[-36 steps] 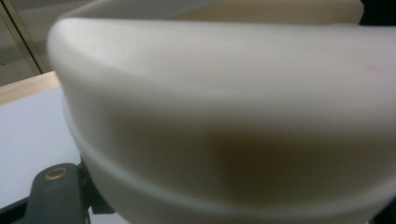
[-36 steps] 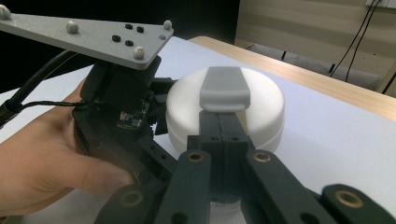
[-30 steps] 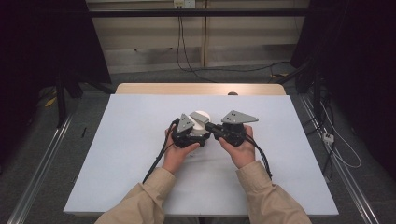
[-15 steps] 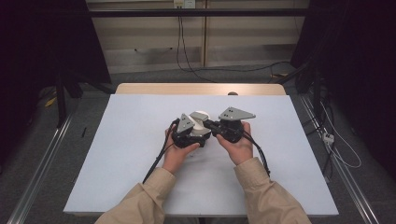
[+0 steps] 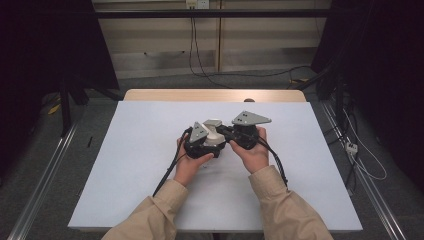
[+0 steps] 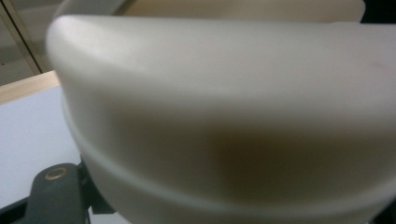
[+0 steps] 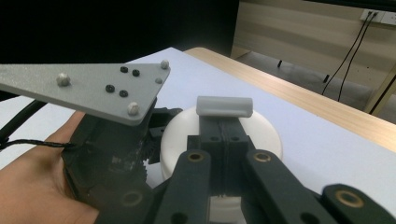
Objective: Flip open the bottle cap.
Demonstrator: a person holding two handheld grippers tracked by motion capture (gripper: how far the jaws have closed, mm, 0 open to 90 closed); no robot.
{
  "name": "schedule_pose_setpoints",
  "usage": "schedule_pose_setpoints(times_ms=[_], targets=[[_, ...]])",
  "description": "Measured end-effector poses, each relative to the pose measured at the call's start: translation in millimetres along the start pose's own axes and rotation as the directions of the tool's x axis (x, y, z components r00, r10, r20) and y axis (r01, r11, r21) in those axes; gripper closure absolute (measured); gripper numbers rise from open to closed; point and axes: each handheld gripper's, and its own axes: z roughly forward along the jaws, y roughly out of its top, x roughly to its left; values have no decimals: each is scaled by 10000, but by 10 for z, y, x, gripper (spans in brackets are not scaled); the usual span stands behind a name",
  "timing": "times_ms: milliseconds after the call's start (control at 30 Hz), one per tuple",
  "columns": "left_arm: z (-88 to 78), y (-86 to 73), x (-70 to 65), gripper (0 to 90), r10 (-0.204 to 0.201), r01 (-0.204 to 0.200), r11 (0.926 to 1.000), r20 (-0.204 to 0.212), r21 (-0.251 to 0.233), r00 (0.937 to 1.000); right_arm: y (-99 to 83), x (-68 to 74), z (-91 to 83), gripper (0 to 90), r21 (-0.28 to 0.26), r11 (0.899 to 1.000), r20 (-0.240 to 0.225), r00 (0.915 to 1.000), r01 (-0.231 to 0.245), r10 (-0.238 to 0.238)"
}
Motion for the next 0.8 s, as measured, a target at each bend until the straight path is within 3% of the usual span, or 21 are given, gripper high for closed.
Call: schedule_pose_setpoints(times_ms=[800], targets=[[2,-1,1,188,-85,85,10000,11,2,10000,119,5,95,900,29,9998,100,9997,204,-204]])
